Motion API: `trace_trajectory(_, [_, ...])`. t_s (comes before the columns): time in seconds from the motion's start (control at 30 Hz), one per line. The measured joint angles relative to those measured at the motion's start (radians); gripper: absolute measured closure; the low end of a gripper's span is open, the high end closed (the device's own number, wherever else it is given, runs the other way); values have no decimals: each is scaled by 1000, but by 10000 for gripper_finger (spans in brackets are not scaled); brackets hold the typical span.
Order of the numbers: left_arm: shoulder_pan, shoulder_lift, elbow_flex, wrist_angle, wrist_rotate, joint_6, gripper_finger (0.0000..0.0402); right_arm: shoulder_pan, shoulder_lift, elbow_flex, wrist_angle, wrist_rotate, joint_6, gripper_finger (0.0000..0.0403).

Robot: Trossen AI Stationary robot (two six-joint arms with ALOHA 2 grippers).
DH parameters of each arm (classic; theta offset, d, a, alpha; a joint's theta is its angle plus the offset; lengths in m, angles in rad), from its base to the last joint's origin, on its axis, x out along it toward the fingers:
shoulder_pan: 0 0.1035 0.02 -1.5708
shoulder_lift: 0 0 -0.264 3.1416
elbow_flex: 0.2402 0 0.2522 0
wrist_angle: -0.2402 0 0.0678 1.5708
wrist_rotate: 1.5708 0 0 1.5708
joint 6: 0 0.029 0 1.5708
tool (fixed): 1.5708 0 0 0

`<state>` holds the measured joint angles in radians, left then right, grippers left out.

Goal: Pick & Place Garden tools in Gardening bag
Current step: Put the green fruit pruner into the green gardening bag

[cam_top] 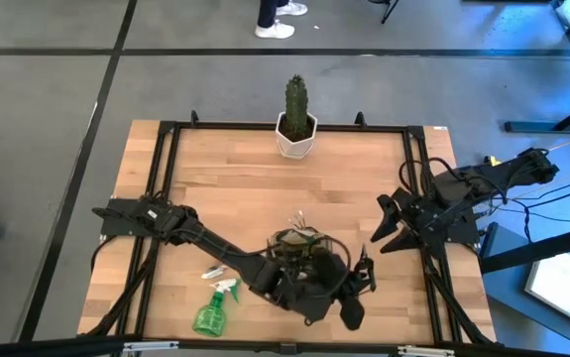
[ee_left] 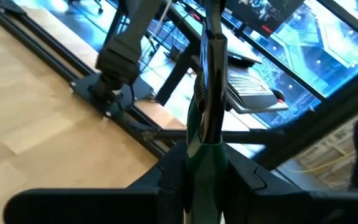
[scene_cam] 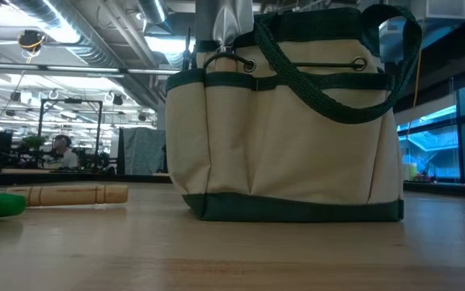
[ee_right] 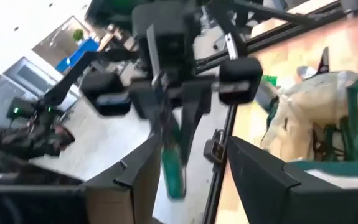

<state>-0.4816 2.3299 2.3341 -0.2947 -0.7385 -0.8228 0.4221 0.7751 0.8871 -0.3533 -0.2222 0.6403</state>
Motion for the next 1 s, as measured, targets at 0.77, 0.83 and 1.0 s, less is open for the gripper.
trace_trajectory(0.77, [57, 0, 0, 46, 48, 21, 344, 4, 3, 2, 29, -21, -18, 207])
trace_trajectory(0.83, [65, 0, 0, 56, 60, 36, 344, 4, 3, 2, 28, -13, -19, 207])
trace_trajectory(1.0, [85, 0, 0, 61, 95, 43, 344, 4, 3, 2, 28, -6, -20, 207])
